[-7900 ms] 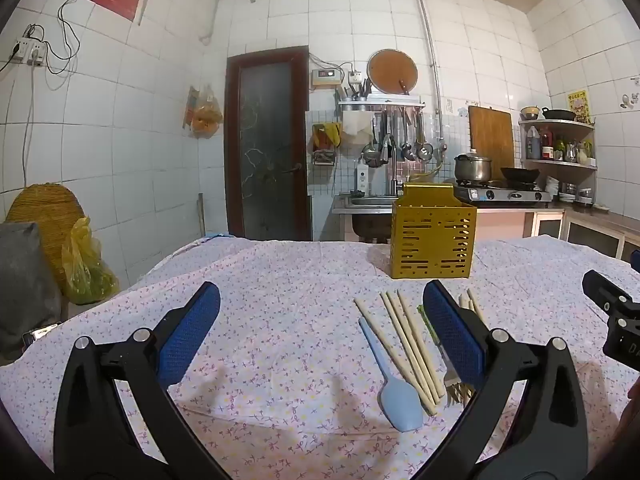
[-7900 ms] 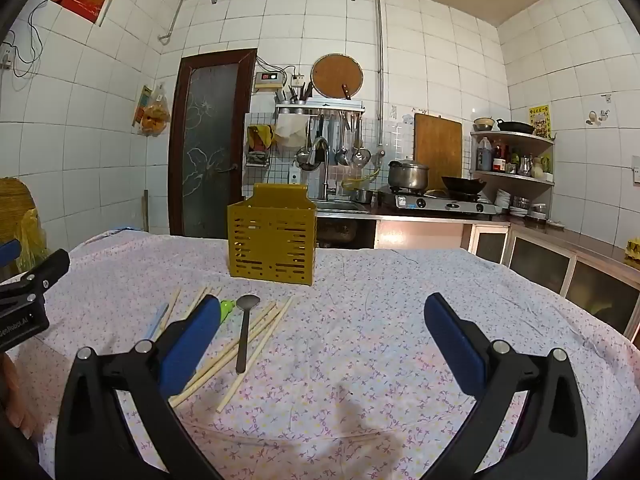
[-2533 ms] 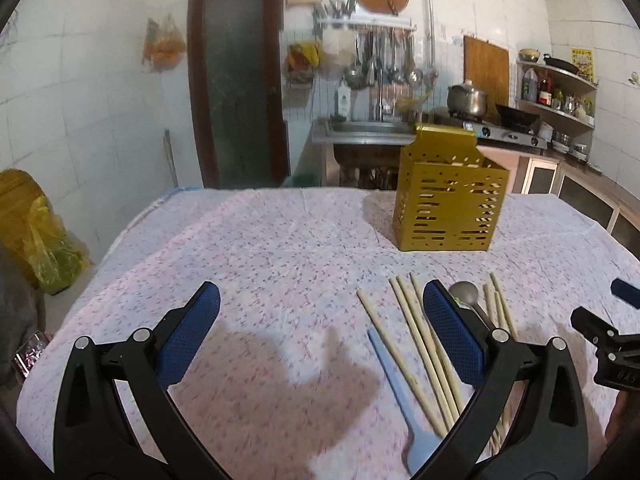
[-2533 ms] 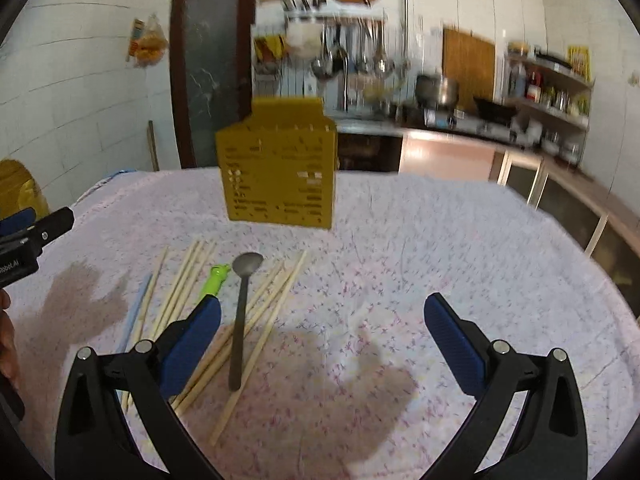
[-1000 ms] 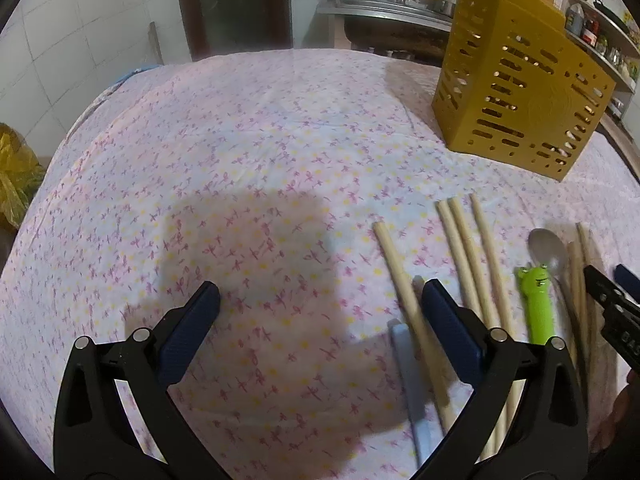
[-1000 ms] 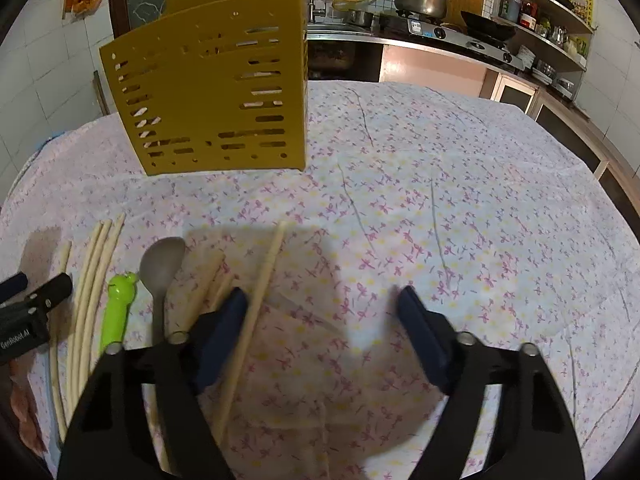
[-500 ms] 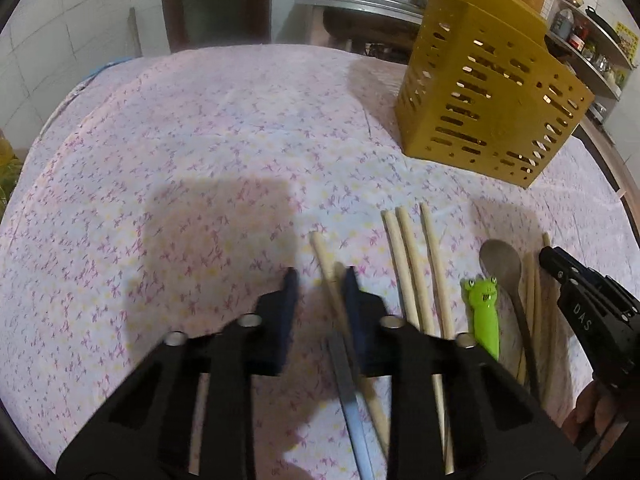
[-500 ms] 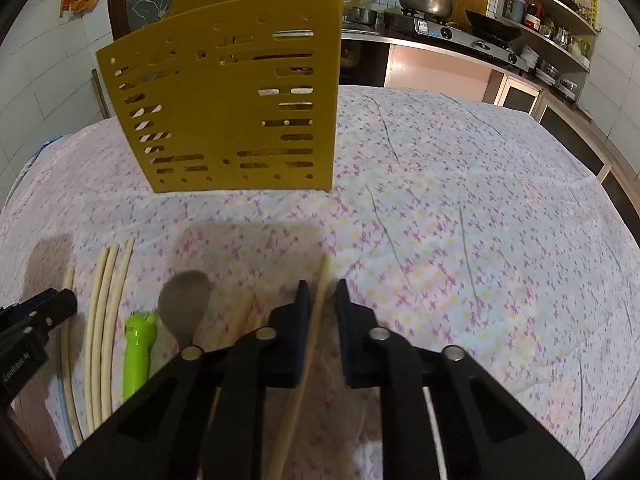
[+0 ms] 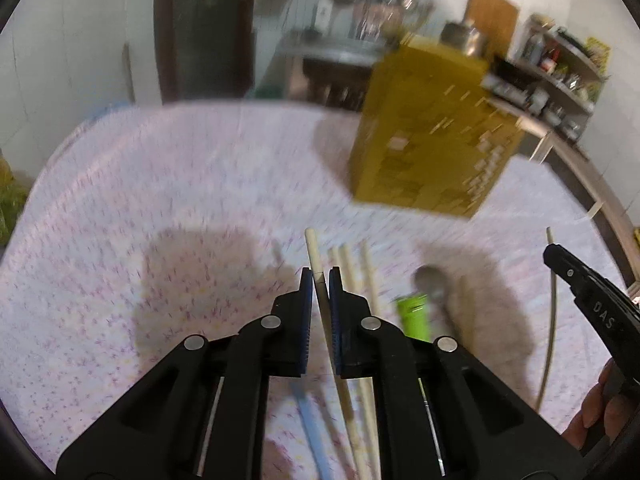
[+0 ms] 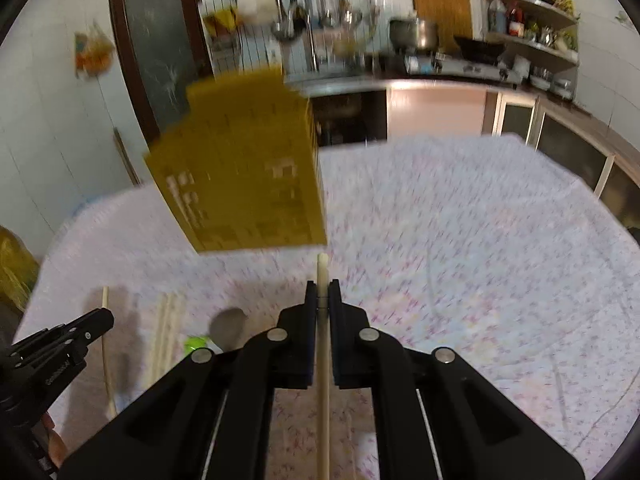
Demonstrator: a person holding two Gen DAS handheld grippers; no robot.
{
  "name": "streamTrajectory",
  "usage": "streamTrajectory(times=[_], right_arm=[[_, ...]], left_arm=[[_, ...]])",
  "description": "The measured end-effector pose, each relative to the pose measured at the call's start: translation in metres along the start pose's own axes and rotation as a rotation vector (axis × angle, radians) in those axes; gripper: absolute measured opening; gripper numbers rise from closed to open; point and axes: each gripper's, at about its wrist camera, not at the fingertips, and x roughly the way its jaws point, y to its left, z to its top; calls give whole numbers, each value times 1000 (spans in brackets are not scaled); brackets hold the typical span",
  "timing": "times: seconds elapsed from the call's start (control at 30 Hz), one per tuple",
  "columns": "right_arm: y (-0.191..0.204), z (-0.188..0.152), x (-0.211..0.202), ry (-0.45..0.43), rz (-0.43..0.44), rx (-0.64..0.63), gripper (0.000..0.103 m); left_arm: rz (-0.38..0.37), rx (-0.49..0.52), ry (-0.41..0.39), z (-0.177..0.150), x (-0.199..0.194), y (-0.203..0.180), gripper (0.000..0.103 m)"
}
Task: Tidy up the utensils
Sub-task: 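Lift both held chopsticks and carry them over the yellow holder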
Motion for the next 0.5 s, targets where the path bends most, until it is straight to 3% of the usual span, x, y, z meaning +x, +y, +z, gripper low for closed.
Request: streamTrajectory(times=[0.23, 0.5], right_arm=[[0, 7, -49, -179, 25, -21, 6], [2, -2, -80, -327, 11, -56, 6]], left_arm=[[3, 66, -177, 2, -60, -26, 6], [-2, 109, -304, -3, -103, -39, 6]])
